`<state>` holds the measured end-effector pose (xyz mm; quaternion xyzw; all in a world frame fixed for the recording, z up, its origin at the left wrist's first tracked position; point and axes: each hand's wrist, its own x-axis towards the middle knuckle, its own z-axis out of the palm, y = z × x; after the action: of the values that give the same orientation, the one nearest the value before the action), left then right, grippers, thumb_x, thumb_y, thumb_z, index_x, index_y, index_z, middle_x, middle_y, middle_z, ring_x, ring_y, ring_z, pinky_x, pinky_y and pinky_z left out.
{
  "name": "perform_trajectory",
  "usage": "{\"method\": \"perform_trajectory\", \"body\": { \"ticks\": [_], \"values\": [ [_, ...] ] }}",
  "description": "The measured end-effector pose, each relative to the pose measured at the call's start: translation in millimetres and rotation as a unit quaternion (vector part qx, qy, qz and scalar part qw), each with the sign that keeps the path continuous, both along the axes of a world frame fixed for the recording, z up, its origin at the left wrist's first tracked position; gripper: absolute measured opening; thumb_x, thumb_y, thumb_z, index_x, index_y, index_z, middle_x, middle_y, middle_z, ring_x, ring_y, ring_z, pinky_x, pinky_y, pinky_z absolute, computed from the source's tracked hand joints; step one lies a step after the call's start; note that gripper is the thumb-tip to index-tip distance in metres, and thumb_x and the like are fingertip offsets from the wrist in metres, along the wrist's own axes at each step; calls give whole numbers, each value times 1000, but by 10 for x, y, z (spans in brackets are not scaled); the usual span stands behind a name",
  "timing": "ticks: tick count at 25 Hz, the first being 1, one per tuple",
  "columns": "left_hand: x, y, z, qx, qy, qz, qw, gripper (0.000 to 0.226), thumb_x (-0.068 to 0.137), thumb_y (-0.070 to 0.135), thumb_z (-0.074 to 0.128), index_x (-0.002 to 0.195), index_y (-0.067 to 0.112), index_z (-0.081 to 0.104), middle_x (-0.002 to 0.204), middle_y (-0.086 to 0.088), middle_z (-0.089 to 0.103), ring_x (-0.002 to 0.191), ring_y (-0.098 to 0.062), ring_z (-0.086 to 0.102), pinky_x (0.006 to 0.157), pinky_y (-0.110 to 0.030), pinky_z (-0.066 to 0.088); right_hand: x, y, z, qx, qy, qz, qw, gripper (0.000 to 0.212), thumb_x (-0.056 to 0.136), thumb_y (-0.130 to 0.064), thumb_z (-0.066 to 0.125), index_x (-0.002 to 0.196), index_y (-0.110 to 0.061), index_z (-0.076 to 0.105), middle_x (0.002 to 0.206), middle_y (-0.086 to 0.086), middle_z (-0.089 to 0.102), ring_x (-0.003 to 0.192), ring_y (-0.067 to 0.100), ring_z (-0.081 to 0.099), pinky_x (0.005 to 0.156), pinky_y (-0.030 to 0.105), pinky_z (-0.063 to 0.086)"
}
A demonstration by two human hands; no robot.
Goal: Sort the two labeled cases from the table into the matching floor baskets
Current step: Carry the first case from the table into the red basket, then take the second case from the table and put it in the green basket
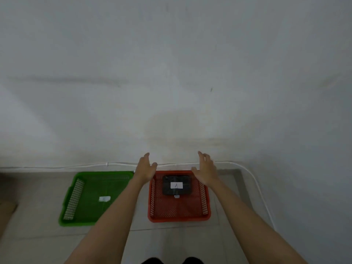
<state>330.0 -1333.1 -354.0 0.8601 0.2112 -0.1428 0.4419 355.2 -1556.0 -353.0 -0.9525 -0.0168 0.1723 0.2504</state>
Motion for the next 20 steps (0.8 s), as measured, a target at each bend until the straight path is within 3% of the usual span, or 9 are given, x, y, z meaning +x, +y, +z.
{"method": "perform_trajectory", "body": {
  "ticks": [5,8,9,11,15,20],
  "values": [
    [-360,388,2167,151,-65,-56,985,62,96,23,42,150,9,15,156,-14,24,140,-31,31,112,-44,32,-146,332,2170,-52,-84,77,992,69,95,-35,44,151,-17,9,159,12,10,145,28,13,119,52,9],
    [-455,756,2965,258,-78,-85,959,62,96,28,41,150,10,16,154,-14,27,136,-31,36,109,-43,36,-83,633,2882,-101,-121,109,981,68,95,-38,41,151,-16,9,159,12,9,147,27,9,118,54,5],
    [-418,826,3056,276,-95,-83,953,62,96,29,41,150,10,17,154,-14,28,136,-31,37,109,-43,36,-73,703,3033,-95,-97,111,985,68,95,-39,40,151,-16,9,159,12,9,147,27,9,118,54,4],
    [-1163,1592,4267,355,-149,0,923,62,96,30,41,150,10,18,153,-14,30,136,-30,37,112,-44,32,-527,1432,4225,-94,-201,189,956,67,95,-39,39,151,-15,9,159,12,9,147,27,8,118,55,4],
    [-1168,1825,4615,375,-148,-2,915,61,96,32,41,149,12,18,154,-12,29,139,-29,33,117,-48,20,-431,1601,4580,-95,-241,173,950,67,95,-40,41,150,-15,12,158,14,11,146,29,9,117,56,4],
    [-2106,2847,5208,443,-184,56,876,61,96,34,40,149,13,19,154,-11,28,139,-29,33,117,-48,17,-1202,2633,5101,-57,-323,177,928,66,94,-40,41,149,-15,15,157,14,14,146,28,11,116,57,5]
  ]
}}
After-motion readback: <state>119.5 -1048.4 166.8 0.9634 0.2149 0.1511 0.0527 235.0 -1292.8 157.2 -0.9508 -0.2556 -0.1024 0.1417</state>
